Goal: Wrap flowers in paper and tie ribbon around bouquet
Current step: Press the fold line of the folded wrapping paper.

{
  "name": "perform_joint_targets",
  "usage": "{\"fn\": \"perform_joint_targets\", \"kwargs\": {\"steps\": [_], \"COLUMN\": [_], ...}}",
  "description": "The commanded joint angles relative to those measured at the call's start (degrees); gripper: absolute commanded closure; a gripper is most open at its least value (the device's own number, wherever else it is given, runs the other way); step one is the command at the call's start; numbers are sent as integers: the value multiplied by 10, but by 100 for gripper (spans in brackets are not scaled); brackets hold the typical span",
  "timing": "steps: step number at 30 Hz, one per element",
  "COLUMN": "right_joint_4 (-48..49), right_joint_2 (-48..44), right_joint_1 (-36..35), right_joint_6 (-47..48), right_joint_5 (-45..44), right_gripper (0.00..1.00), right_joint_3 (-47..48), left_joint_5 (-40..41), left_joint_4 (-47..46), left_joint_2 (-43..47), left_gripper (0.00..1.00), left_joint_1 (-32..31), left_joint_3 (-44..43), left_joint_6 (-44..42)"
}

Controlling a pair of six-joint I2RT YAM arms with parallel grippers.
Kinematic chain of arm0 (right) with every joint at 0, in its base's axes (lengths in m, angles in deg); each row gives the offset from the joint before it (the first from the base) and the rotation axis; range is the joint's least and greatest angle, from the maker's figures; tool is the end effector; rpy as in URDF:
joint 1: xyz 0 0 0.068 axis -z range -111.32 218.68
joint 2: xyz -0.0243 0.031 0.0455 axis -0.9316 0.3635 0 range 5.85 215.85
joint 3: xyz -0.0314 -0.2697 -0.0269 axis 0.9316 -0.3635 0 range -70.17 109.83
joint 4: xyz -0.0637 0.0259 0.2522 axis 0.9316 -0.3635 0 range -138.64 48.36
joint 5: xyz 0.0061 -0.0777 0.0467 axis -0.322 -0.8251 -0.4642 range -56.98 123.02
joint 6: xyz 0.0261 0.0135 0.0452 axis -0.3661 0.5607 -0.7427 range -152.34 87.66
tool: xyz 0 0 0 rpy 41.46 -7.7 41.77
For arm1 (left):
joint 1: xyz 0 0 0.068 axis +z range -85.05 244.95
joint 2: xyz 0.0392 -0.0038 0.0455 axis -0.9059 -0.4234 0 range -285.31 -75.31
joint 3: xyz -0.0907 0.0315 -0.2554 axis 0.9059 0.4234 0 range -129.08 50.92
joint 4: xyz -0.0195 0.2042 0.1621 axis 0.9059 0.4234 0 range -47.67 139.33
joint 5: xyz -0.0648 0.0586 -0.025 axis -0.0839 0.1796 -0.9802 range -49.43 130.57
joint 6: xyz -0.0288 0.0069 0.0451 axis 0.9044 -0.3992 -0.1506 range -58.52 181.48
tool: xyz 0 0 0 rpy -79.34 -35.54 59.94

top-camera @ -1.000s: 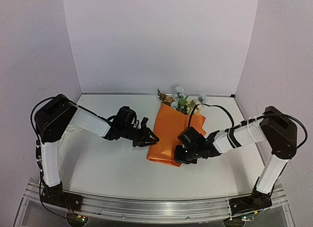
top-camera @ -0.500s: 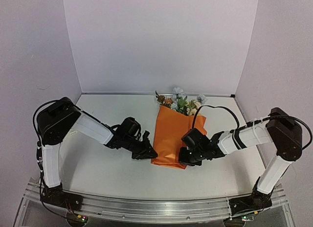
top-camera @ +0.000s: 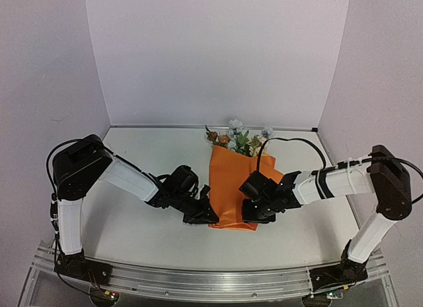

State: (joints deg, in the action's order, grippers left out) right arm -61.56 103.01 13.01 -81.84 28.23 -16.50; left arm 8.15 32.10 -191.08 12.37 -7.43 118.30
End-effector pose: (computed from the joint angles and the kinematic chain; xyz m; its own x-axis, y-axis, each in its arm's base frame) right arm 0.1835 0.2633 0.1526 -0.9373 -0.0290 -0.3474 -0.1374 0.9466 0.2918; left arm 0.2206 -0.3198 0.1009 -0.9904 0.1316 -0.0429 0.1150 0.6100 -0.7840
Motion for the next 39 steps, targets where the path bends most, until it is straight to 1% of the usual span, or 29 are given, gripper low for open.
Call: {"fn": "perform_joint_targets", "kwargs": {"steps": [1,7,10,13,17,27,29,34,39], "right_joint_4": [-44,-43,-37,-33,-24,-14,-12,-11,-10], "right_joint_2": [6,52,64,74,78,82,82,83,87], "right_joint_1": [-26,-48,-49,-49,-49,-49,-49,-49,-48], "right_joint_6": [0,-3,-7,-11,-18,-24,-24,-24,-21], "right_joint_5": [-46,-40,-37,-36,-33,-33,-33,-33,-32], "right_gripper": [62,62,62,62,62,63,63,63,63], "right_joint_3": [31,53,45,35,21,3,1,-5,-4], "left_joint_5": [28,26,24,18,8,7,11,14,16], "left_joint_4": [62,64,67,74,82,98,92,99,136], "left_joint_2": [1,-3,3,22,41,15,17,48,77], "left_gripper": [89,89,87,84,84,85,85,84,80], "left_joint_1": [-2,-2,-2,-2,-1,-12,-13,-12,-13], "left_joint_3": [-4,-12,-15,-18,-12,31,52,76,78], "left_joint_6": [-7,-8,-14,-25,-33,-33,-24,-28,-60]}}
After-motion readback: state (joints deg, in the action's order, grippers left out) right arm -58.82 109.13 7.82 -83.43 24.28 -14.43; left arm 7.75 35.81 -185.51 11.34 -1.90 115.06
